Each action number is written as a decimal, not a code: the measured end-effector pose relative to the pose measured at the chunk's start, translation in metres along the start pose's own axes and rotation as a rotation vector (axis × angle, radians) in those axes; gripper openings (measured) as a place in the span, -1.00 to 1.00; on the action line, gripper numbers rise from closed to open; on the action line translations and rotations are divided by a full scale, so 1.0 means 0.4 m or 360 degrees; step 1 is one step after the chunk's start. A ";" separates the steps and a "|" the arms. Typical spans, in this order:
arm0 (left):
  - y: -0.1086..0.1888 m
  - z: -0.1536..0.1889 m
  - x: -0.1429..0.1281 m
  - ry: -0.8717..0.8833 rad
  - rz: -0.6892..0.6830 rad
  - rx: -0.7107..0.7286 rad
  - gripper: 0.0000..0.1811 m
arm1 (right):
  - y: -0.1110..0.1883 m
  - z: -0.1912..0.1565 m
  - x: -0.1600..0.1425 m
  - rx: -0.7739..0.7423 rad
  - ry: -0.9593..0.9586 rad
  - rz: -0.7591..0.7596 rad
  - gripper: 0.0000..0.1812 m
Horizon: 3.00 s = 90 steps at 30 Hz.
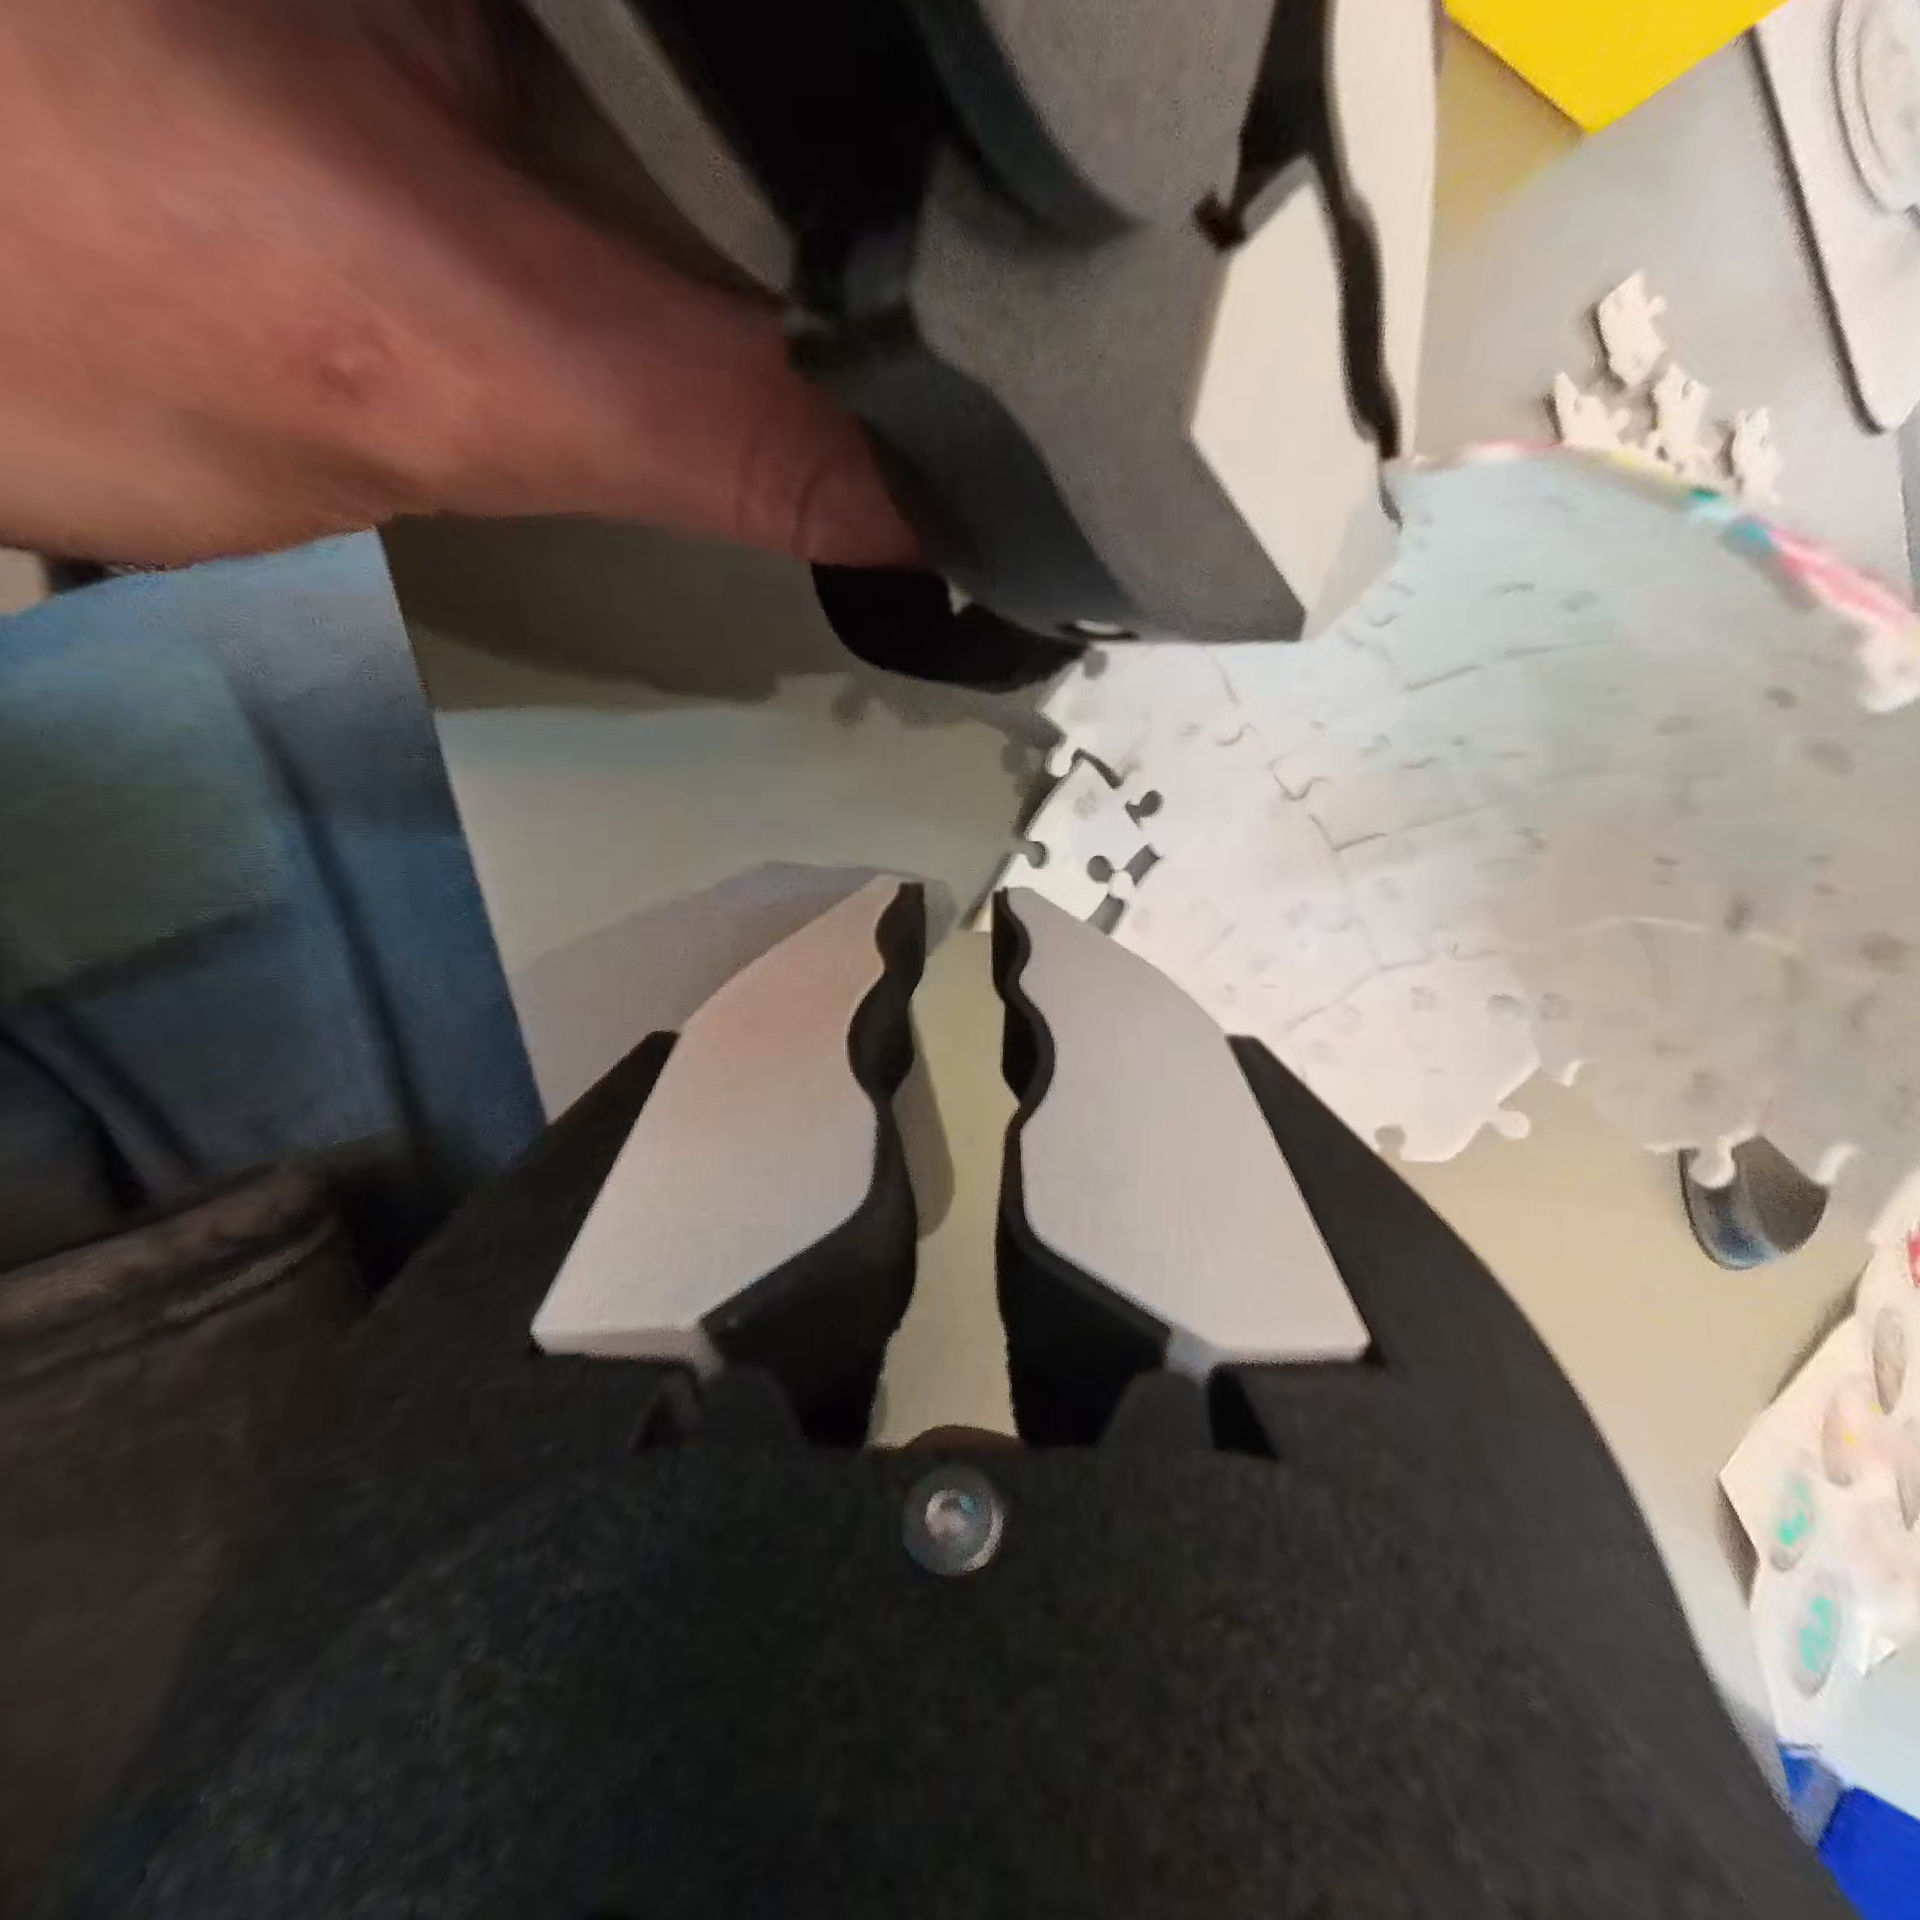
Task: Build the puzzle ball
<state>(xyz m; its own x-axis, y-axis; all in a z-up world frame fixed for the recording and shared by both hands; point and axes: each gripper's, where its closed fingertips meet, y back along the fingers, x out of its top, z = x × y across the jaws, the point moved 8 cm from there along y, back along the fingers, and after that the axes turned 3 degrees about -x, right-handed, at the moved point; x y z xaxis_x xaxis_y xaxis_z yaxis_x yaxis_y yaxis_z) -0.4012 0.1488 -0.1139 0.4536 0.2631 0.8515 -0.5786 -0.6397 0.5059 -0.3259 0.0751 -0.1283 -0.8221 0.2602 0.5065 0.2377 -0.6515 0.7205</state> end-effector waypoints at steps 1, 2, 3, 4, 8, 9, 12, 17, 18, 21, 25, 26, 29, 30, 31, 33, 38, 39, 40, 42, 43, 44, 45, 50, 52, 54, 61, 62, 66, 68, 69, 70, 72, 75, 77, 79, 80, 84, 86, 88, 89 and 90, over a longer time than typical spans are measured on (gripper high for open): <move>0.000 0.000 -0.001 -0.0007 0.0003 -0.0007 -0.96 | -0.005 0.000 -0.002 -0.0001 0.0031 -0.0002 -0.86; 0.000 0.000 -0.001 -0.0009 0.0006 -0.0013 -0.97 | -0.007 -0.002 0.000 -0.0007 0.0076 0.0015 -0.87; 0.001 0.000 -0.001 -0.0010 0.0011 -0.0017 -0.97 | -0.008 -0.006 0.003 -0.0024 0.0112 0.0044 -0.90; 0.002 0.001 -0.001 -0.0013 0.0016 -0.0019 -0.97 | -0.009 -0.011 0.007 -0.0026 0.0139 0.0066 -0.92; 0.005 0.003 -0.001 -0.0031 0.0033 -0.0024 -0.97 | -0.028 -0.007 0.017 -0.0199 0.0159 0.0058 -1.00; 0.004 0.003 -0.001 -0.0039 0.0032 -0.0021 -0.97 | -0.037 -0.003 0.016 -0.0240 0.0158 0.0040 -1.00; 0.004 0.003 0.002 -0.0065 0.0046 -0.0010 -0.97 | -0.058 0.010 0.005 -0.0364 0.0183 -0.0024 -1.00; 0.003 0.002 0.000 -0.0083 0.0035 -0.0004 -0.96 | -0.056 0.015 0.003 -0.0311 0.0121 -0.0015 -1.00; 0.002 0.001 0.000 -0.0078 0.0030 -0.0005 -0.96 | -0.055 0.016 0.003 -0.0299 0.0102 -0.0012 -1.00; 0.001 0.001 0.000 -0.0078 0.0029 -0.0007 -0.96 | -0.045 0.017 0.006 -0.0253 0.0039 0.0021 -1.00; 0.002 0.002 0.000 -0.0086 0.0033 -0.0004 -0.96 | -0.037 0.034 0.006 -0.0309 0.0000 0.0026 -1.00; 0.002 0.002 0.000 -0.0091 0.0036 -0.0003 -0.96 | -0.040 0.037 0.006 -0.0319 -0.0012 0.0020 -1.00; 0.004 0.004 0.001 -0.0099 0.0048 -0.0009 -0.97 | -0.056 0.036 0.000 -0.0337 0.0012 0.0012 -1.00; 0.004 0.004 0.001 -0.0100 0.0053 -0.0015 -0.97 | -0.062 0.037 -0.003 -0.0371 0.0025 0.0001 -1.00; 0.005 0.005 0.002 -0.0103 0.0058 -0.0019 -0.97 | -0.062 0.037 -0.003 -0.0388 0.0045 0.0004 -1.00; 0.006 0.007 0.002 -0.0116 0.0069 -0.0034 -0.97 | -0.061 0.037 -0.003 -0.0384 0.0033 -0.0005 -1.00; 0.006 0.011 0.002 -0.0164 0.0081 -0.0037 -0.96 | -0.057 0.041 -0.007 -0.0346 -0.0042 -0.0006 -1.00; 0.005 0.012 0.002 -0.0173 0.0077 -0.0033 -0.96 | -0.056 0.041 -0.008 -0.0336 -0.0064 -0.0006 -1.00; 0.005 0.013 0.002 -0.0179 0.0081 -0.0034 -0.96 | -0.055 0.042 -0.009 -0.0327 -0.0079 0.0001 -1.00; 0.006 0.016 0.003 -0.0190 0.0086 -0.0040 -0.96 | -0.054 0.045 -0.013 -0.0306 -0.0114 0.0007 -1.00; 0.008 0.017 0.003 -0.0199 0.0090 -0.0038 -0.96 | -0.054 0.048 -0.014 -0.0285 -0.0147 0.0011 -1.00; 0.008 0.019 0.003 -0.0211 0.0094 -0.0031 -0.96 | -0.053 0.050 -0.016 -0.0262 -0.0185 0.0019 -1.00; 0.008 0.021 0.003 -0.0227 0.0091 -0.0022 -0.96 | -0.053 0.053 -0.018 -0.0233 -0.0231 0.0029 -1.00; 0.002 0.027 0.005 -0.0284 0.0094 -0.0043 -0.96 | -0.050 0.066 -0.035 -0.0160 -0.0380 0.0053 -1.00; -0.001 0.028 0.006 -0.0309 0.0096 -0.0032 -0.96 | -0.051 0.073 -0.038 -0.0136 -0.0415 0.0057 -1.00; -0.003 0.032 0.008 -0.0351 0.0104 -0.0008 -0.96 | -0.046 0.081 -0.043 -0.0168 -0.0401 0.0061 -1.00; -0.013 0.041 0.014 -0.0363 0.0106 -0.0013 -0.96 | -0.041 0.085 -0.047 -0.0252 -0.0223 0.0088 -1.00; -0.014 0.041 0.014 -0.0360 0.0104 -0.0020 -0.96 | -0.045 0.084 -0.050 -0.0268 -0.0212 0.0065 -1.00; -0.015 0.038 0.015 -0.0338 0.0097 -0.0039 -0.96 | -0.055 0.087 -0.056 -0.0288 -0.0178 0.0031 -1.00; -0.017 0.036 0.014 -0.0325 0.0086 -0.0039 -0.96 | -0.057 0.085 -0.057 -0.0319 -0.0137 0.0036 -1.00; -0.017 0.036 0.014 -0.0317 0.0080 -0.0037 -0.96 | -0.057 0.081 -0.056 -0.0346 -0.0104 0.0026 -1.00; -0.017 0.036 0.014 -0.0308 0.0077 -0.0037 -0.96 | -0.057 0.079 -0.054 -0.0370 -0.0074 0.0016 -1.00; -0.017 0.034 0.013 -0.0288 0.0062 -0.0033 -0.95 | -0.057 0.079 -0.053 -0.0375 -0.0060 0.0005 -1.00; -0.019 0.034 0.013 -0.0265 0.0048 -0.0031 -0.96 | -0.046 0.087 -0.052 -0.0404 -0.0080 0.0051 -1.00; -0.018 0.034 0.013 -0.0268 0.0050 -0.0030 -0.96 | -0.034 0.084 -0.044 -0.0404 -0.0066 0.0081 -1.00; -0.018 0.034 0.013 -0.0264 0.0049 -0.0032 -0.96 | -0.033 0.074 -0.037 -0.0372 -0.0060 0.0091 -1.00; -0.017 0.034 0.013 -0.0261 0.0052 -0.0036 -0.96 | -0.041 0.069 -0.041 -0.0358 -0.0055 0.0063 -1.00; -0.018 0.033 0.012 -0.0244 0.0041 -0.0048 -0.96 | -0.055 0.071 -0.051 -0.0340 -0.0093 0.0029 -1.00; -0.018 0.032 0.012 -0.0202 0.0028 -0.0050 -0.96 | -0.055 0.074 -0.050 -0.0303 -0.0133 0.0020 -1.00; -0.019 0.031 0.013 -0.0145 0.0019 -0.0062 -0.96 | -0.057 0.070 -0.050 -0.0341 -0.0079 0.0024 -1.00; -0.020 0.029 0.013 -0.0117 0.0012 -0.0061 -0.96 | -0.058 0.067 -0.049 -0.0366 -0.0049 0.0023 -1.00; -0.021 0.028 0.013 -0.0096 0.0006 -0.0062 -0.96 | -0.058 0.066 -0.047 -0.0377 -0.0036 0.0016 -1.00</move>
<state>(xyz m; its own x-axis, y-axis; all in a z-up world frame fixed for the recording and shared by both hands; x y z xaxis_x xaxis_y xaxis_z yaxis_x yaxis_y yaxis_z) -0.3863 0.1474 -0.1151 0.4905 0.2160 0.8443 -0.6059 -0.6118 0.5085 -0.3022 0.1040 -0.1421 -0.8077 0.2674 0.5255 0.1154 -0.8023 0.5857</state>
